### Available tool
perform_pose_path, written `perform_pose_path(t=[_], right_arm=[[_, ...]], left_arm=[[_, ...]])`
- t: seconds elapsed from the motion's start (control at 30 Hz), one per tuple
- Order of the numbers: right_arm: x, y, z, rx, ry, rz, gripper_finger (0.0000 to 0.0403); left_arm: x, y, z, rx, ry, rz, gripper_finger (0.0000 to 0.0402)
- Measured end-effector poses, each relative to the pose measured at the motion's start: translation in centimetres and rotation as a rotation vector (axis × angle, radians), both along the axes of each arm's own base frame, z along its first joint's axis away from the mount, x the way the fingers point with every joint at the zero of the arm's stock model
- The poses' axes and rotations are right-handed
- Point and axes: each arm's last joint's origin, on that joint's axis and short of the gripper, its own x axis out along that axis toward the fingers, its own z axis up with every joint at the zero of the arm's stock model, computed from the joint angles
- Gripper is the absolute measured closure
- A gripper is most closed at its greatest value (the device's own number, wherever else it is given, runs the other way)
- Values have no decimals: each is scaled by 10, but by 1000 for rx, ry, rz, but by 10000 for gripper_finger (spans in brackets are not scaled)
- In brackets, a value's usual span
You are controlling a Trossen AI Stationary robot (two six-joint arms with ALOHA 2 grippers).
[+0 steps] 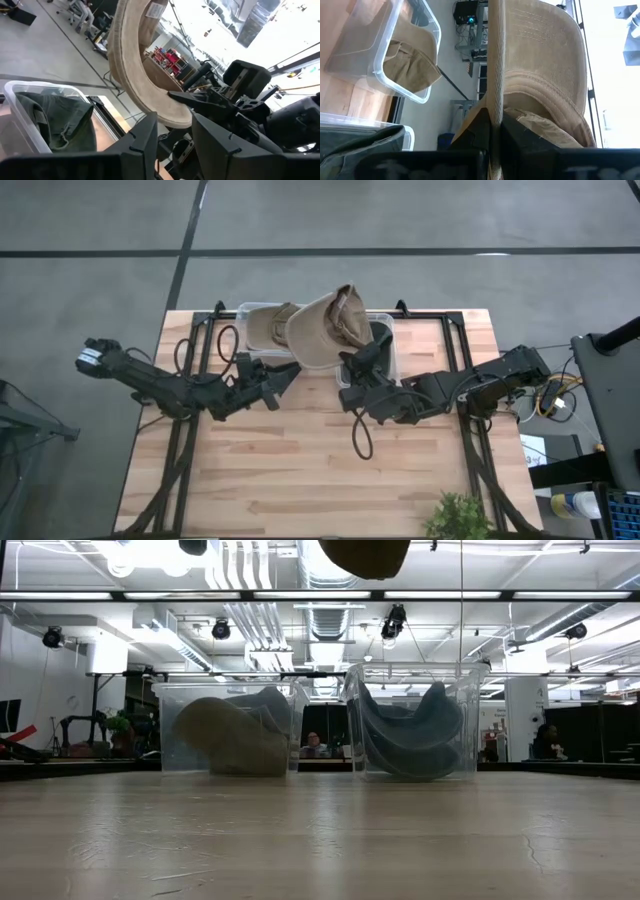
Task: Pick & Place hat
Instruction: Put the light brown cap into the left transparent bin
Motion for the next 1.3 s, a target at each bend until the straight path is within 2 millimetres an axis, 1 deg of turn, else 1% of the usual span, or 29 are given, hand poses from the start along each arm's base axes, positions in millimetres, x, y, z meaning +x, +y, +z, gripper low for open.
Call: perform_pose_path(t=[0.13, 0.5, 0.6, 0.87, 0.93, 1.07, 1.17, 1.3], right_arm=[[-1, 4, 1, -14, -13, -10, 391], [-1, 4, 3, -45, -5, -30, 391], [-1, 3, 3, -51, -5, -41, 391], [-1, 3, 1, -51, -1, -44, 391], [-1, 4, 0, -49, -1, -44, 391], [-1, 5, -4, -46, 2, -43, 391], [-2, 6, -10, -52, 17, -43, 391], [-2, 5, -12, -61, 14, -65, 391]], left_arm=[[0, 0, -1, -1, 6, -6, 282], [1, -1, -3, -11, 11, -24, 282], [1, -2, -4, 4, 25, -60, 282], [4, 1, -16, 1, 64, -119, 282], [4, 2, -18, -19, 48, -120, 282], [1, 4, -11, -31, -43, -116, 281], [0, 5, -8, -24, -57, -110, 269], [1, 7, -12, -35, -30, -101, 236]])
